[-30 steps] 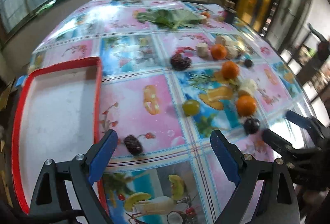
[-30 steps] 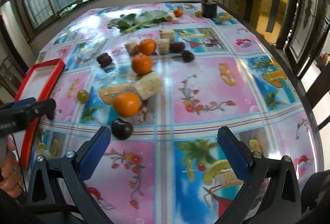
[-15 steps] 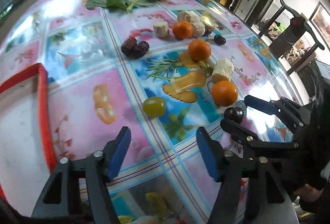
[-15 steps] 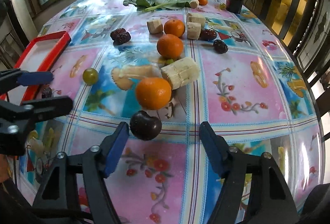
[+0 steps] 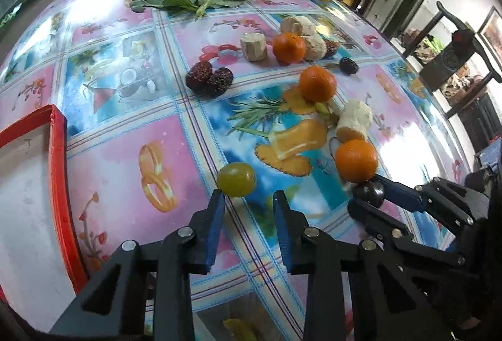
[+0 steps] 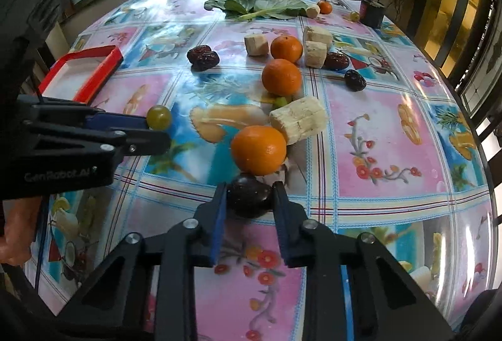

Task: Organize fruits
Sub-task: 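Close left gripper on the green grape while right gripper grasps the dark cherry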

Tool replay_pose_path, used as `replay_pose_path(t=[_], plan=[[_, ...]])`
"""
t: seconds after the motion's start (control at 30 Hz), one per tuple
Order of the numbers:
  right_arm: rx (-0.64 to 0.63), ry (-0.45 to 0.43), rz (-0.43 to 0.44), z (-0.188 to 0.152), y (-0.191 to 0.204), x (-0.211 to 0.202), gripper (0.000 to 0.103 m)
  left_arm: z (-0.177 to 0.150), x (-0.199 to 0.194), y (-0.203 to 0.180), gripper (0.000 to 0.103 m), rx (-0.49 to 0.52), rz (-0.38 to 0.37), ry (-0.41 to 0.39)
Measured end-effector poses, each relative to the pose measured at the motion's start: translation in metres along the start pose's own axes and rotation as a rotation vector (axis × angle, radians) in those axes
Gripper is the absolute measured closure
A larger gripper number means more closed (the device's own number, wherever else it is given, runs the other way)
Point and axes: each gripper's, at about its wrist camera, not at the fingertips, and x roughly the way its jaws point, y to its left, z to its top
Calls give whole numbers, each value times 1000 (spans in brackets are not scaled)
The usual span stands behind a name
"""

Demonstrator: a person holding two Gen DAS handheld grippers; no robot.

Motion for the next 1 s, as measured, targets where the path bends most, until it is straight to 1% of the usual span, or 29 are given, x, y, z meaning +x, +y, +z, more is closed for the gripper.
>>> replay_pose_path(t=[0.1, 0.2, 0.33, 0.53, 0.63, 0.67, 0.77, 0.87, 1.0], plan=[[9, -3, 12, -1, -2, -1, 74, 2, 0, 1, 71, -14, 18, -12], [4, -8, 6, -2, -1, -1, 73, 4, -1, 1, 71, -10, 41, -26], [17, -10, 17, -2, -2, -2, 73, 10, 5, 0, 71, -13, 35, -21], [18, -12, 19, -3, -3, -3, 73, 19, 11, -4, 71, -10, 51, -36], [18, -13, 20, -3, -3, -3, 73, 20, 12, -7, 72, 9, 62, -39], [16, -13, 19, -3, -3, -3, 73, 19, 12, -8, 72, 18, 65, -40], [22, -16, 23, -3, -3, -4, 73, 16, 12, -8, 80, 31, 78, -44], [22, -18, 25, -4, -3, -4, 73, 15, 9, -5, 80, 16, 65, -46], [43, -20, 43, -4, -6, -4, 73, 13, 9, -9, 80, 28, 88, -49]])
